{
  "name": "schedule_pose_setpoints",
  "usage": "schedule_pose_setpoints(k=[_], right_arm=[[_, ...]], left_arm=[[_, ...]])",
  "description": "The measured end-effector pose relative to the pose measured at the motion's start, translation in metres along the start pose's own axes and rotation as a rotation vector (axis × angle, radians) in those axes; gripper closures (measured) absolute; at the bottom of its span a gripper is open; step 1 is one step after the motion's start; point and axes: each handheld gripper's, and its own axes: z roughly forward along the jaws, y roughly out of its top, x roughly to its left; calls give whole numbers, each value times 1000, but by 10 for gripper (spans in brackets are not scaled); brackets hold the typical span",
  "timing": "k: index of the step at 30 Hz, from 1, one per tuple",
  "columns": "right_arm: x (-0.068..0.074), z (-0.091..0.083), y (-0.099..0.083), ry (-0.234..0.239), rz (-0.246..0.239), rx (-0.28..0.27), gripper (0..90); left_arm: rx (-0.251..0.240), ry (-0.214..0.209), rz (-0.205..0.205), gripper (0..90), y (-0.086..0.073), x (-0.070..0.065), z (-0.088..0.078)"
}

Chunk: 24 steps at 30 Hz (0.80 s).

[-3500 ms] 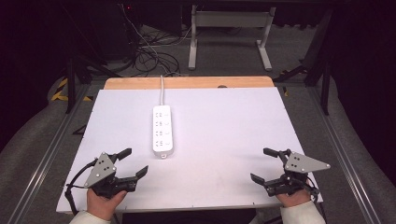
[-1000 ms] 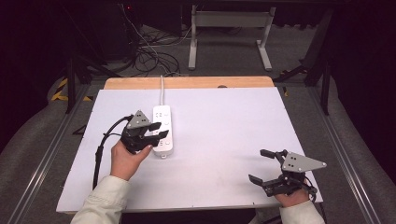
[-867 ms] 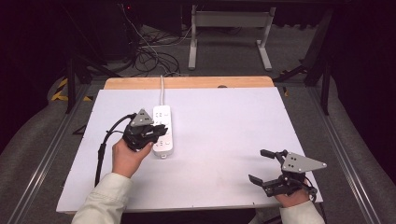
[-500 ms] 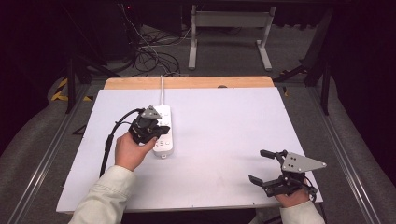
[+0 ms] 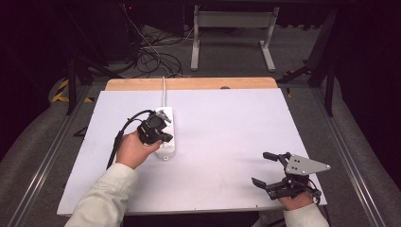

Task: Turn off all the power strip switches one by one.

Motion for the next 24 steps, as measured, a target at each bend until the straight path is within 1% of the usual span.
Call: schedule_pose_setpoints(k=[3, 4, 5, 6, 8, 10, 15, 16, 18, 20, 21, 23, 24], right_arm=[[0, 0, 0, 0, -1, 4, 87], [0, 0, 0, 0, 1, 7, 88], [0, 0, 0, -1, 1, 6, 88], [0, 0, 0, -1, 1, 6, 88], [0, 0, 0, -1, -1, 4, 88], [0, 0, 0, 0, 2, 5, 88], [0, 0, 0, 5, 4, 4, 88], [0, 0, 0, 5, 4, 4, 88], [0, 0, 0, 6, 4, 3, 88], [0, 0, 0, 8, 4, 3, 88], [0, 0, 0, 8, 4, 3, 88], [0, 0, 0, 10, 2, 1, 88], [0, 0, 0, 10, 2, 1, 88]], left_arm=[[12, 3, 0, 900, 1, 0, 3], [28, 16, 4, 900, 1, -1, 6], [28, 16, 4, 900, 1, -1, 6], [33, 18, -5, 900, 1, -1, 7], [35, 10, -3, 900, 1, 1, 9], [37, 14, -2, 900, 1, 1, 10], [35, -18, -7, 900, 0, 1, 13], [42, -14, -12, 900, 0, 1, 13], [55, -2, -5, 900, 0, 1, 16], [45, 0, -10, 900, -1, 2, 16], [45, -3, -23, 900, -2, 2, 16], [43, -2, -14, 900, -3, 3, 17], [37, -9, -22, 900, -4, 3, 18]])
